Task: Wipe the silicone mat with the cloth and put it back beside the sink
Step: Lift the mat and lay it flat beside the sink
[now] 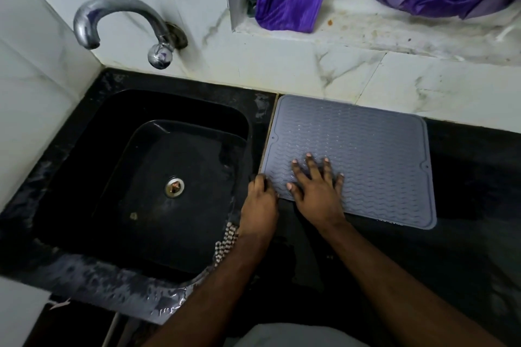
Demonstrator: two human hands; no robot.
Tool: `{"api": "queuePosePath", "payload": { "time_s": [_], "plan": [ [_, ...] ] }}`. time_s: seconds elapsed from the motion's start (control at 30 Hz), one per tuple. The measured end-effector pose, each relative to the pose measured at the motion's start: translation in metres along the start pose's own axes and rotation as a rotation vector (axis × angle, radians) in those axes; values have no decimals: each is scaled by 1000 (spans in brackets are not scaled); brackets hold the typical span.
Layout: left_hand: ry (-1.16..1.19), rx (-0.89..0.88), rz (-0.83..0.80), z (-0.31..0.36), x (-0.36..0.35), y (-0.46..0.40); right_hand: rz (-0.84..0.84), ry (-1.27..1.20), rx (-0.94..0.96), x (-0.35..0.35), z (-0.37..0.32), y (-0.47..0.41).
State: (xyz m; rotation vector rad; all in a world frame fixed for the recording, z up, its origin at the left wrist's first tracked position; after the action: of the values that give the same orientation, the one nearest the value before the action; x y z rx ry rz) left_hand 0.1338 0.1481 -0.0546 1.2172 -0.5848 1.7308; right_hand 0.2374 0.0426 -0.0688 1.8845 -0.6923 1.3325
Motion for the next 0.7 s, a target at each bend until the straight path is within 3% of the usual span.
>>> {"api": "queuePosePath", "payload": {
  "time_s": [0.7],
  "plan": [
    [55, 65, 42, 3, 15, -10, -2, -29, 30, 14, -5, -9]
  ]
}}
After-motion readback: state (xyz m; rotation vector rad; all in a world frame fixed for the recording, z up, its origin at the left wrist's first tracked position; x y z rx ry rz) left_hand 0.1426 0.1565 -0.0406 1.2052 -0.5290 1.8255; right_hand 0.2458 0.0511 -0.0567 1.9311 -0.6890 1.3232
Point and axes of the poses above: each hand's wrist, its own y-axis away from the middle knuckle, its own x-axis out of the back of the hand, z = x × y, the point moved 6 cm from there along -y, towards the middle knuckle, and after that the axes turned 2 degrees about -z, right-handed, at the moved point
